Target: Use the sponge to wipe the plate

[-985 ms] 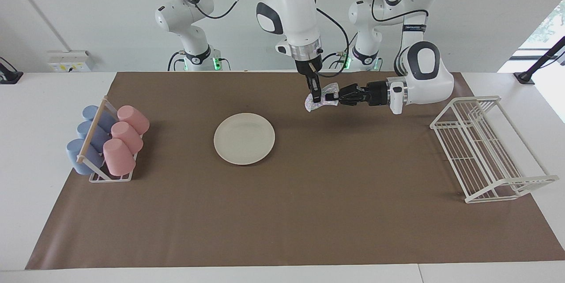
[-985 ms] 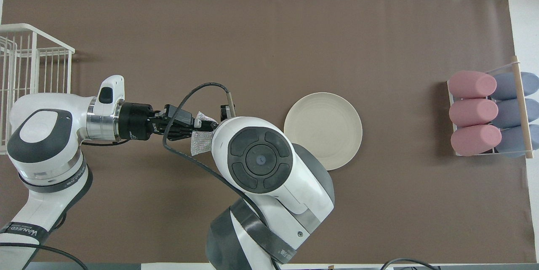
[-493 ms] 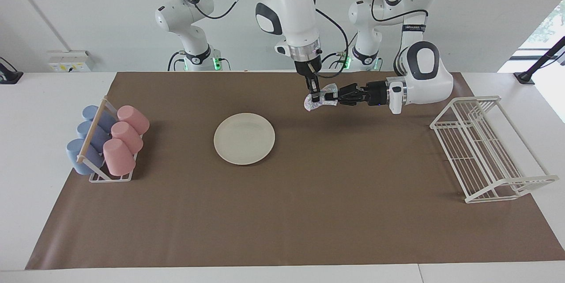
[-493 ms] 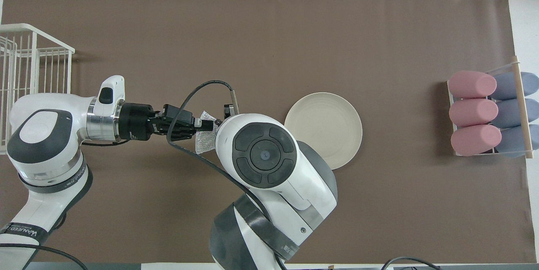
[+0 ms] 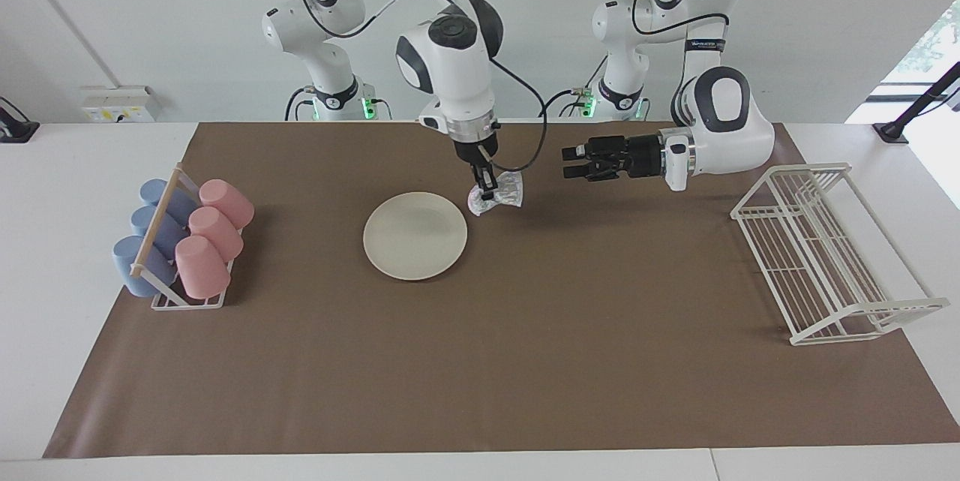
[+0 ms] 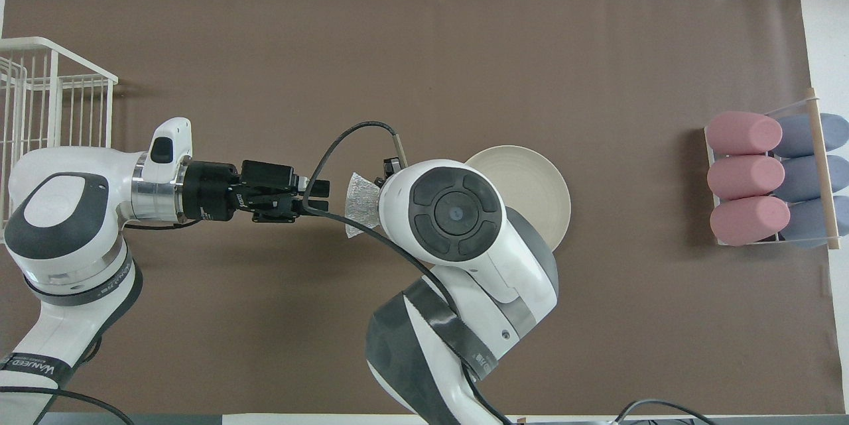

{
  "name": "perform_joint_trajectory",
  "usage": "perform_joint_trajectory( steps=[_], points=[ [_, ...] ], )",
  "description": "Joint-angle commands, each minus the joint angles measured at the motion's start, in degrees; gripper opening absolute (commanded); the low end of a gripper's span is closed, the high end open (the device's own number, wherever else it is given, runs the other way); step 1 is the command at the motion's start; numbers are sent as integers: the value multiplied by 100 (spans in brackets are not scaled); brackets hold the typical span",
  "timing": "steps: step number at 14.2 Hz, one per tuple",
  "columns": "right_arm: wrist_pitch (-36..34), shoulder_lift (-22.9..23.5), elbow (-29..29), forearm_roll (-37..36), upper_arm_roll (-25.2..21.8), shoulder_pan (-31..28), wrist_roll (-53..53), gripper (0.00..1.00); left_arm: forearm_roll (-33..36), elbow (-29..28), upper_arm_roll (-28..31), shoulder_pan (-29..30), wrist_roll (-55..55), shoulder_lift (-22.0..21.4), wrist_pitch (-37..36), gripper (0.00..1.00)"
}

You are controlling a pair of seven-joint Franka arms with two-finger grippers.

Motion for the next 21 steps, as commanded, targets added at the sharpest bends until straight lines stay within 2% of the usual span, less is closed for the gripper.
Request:
perform_joint_trajectory(
  steps=[1,3,6,13,18,21],
  points=[
    [714,-426,-1098,16,59,-300,-711,0,-36,-150,54,-49,0,-168,123,100],
    [831,-549,-1425,16,59,-423,-836,0,-27,-142,54,-41,17,-160,149,100],
    [901,-593,-1707,16,59,-520,-1099,0,622,-98,54,187,53,-142,158,100],
    [1331,-154,-1953,24,59,-582,-1231,0,2335,104,71,644,-26,-98,333,100],
    [1455,-206,-2279,16,59,-1222,-2529,0,3776,227,62,707,-307,-72,465,100],
    [1446,-198,-2279,24,59,-1478,-3208,0,4148,298,62,689,-492,-72,536,100]
  ],
)
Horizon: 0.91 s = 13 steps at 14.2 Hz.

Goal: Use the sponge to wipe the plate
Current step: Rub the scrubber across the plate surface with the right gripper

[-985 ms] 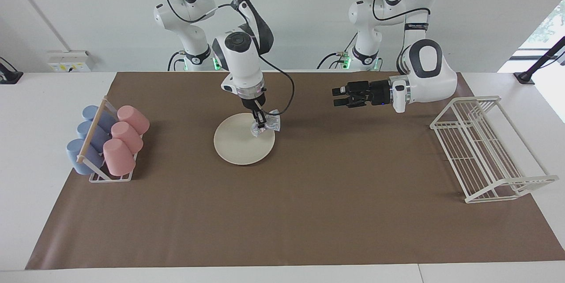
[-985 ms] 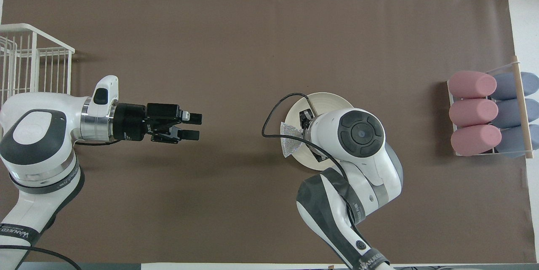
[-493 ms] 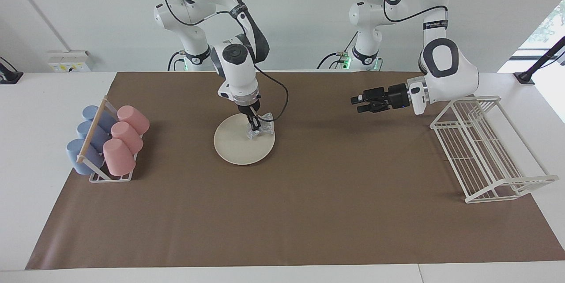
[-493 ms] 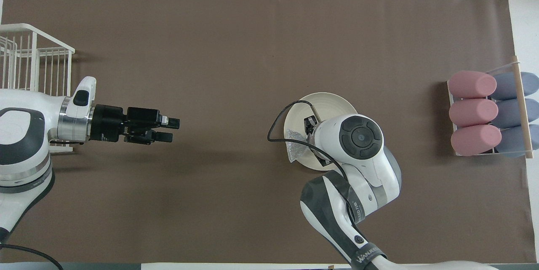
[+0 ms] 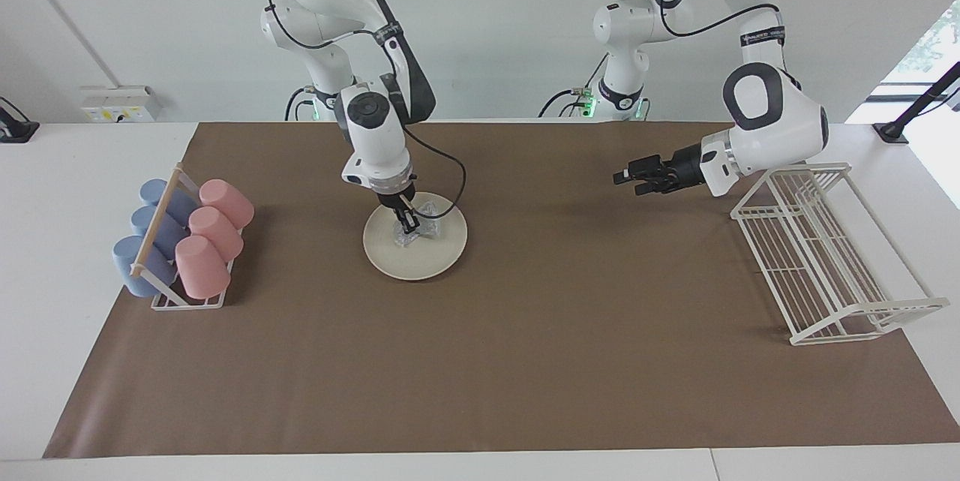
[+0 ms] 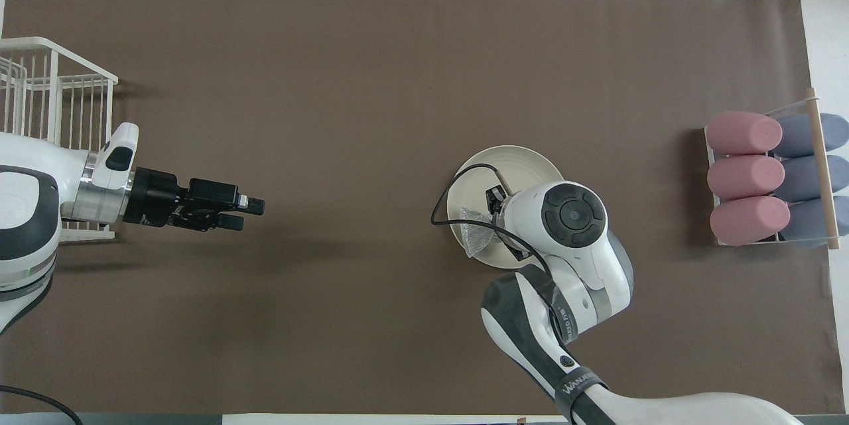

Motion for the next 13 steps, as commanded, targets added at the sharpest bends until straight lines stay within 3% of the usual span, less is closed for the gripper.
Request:
perform_joint_trajectory(
  steps=[1,4,10,13],
  points=[
    [128,-47,-178,24,66,-183,-409,0,248,50,-32,-6,-197,-68,106,100],
    [172,-47,-178,24,74,-96,-225,0,248,59,-41,-58,-381,-59,211,100],
    [524,-29,-152,112,83,686,1786,0,248,50,-41,-58,-399,-42,326,100],
    [559,-21,-161,112,74,696,1771,0,248,50,-41,-58,-399,-33,343,100]
  ],
)
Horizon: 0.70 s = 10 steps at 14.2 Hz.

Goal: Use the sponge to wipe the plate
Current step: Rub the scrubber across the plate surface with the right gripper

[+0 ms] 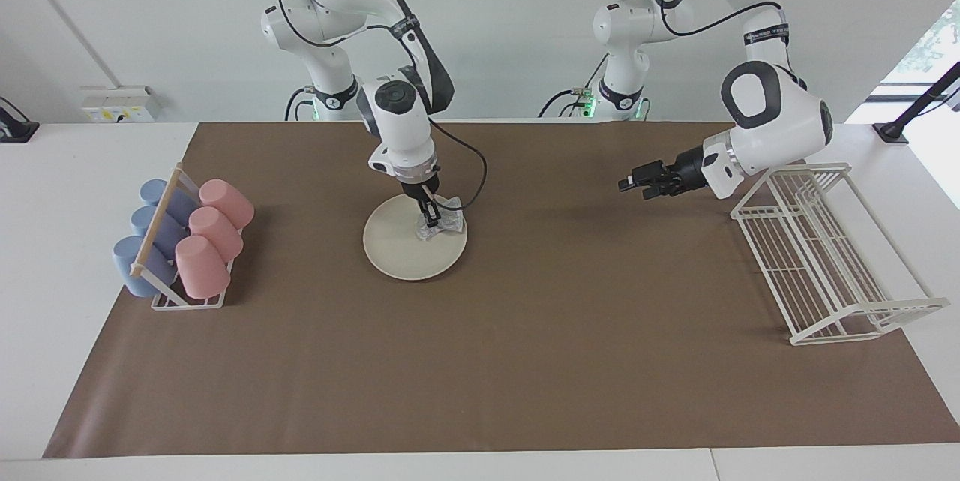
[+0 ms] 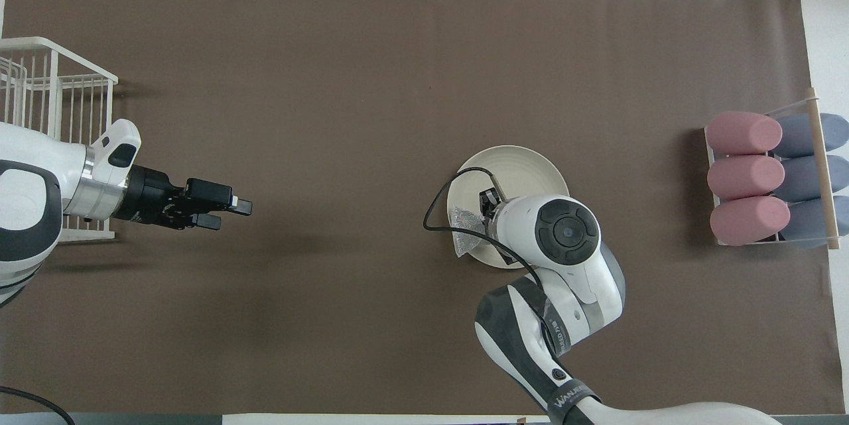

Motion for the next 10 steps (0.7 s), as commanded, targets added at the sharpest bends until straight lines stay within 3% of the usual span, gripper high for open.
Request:
perform_joint_trajectory(
  steps=[1,6,10],
  points=[
    [138,-20,-101,112,4,-150,-294,0,113,-13,7,-49,-111,-33,144,100],
    [94,6,-92,103,4,-861,-2112,0,122,-13,7,-49,-103,-33,162,100],
    [85,6,-92,103,4,-915,-2309,0,122,-13,7,-58,-94,-24,241,100]
  ],
)
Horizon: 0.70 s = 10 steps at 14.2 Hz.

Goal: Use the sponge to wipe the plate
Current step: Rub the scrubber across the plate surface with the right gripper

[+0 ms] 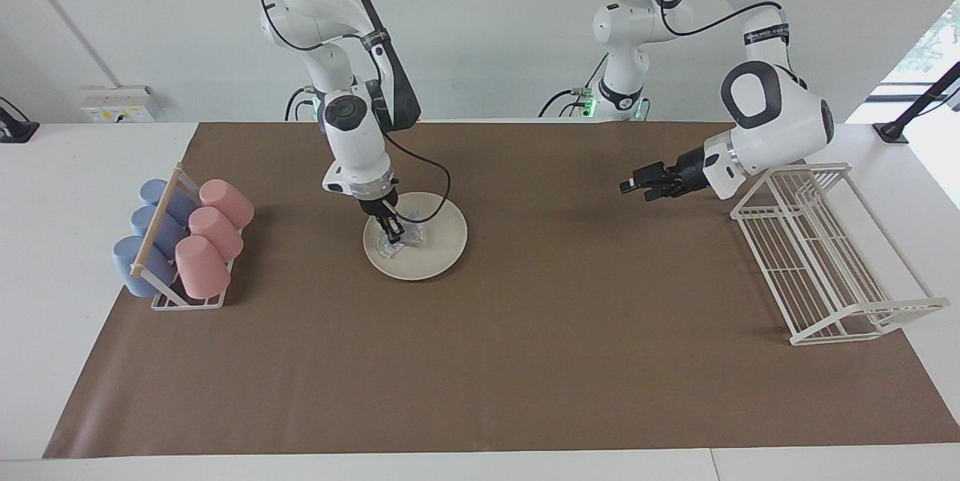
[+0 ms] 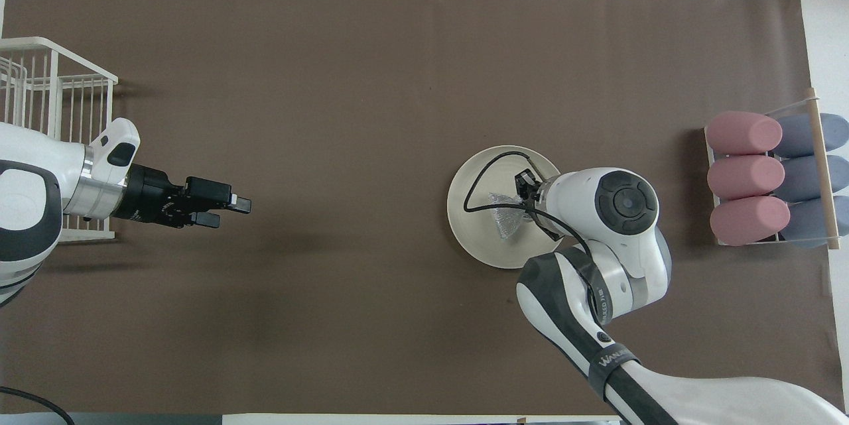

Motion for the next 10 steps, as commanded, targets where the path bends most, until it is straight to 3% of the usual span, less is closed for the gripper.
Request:
perform_joint_trajectory(
  steps=[1,6,10],
  points=[
    [84,-13,-91,103,65,72,-38,0,111,-4,7,-58,-106,-25,111,100],
    [146,66,-91,103,65,879,1918,0,111,-4,-10,-76,-448,-25,137,100],
    [313,181,14,112,65,1057,2379,0,102,-4,-10,-225,-467,-42,225,100]
  ],
)
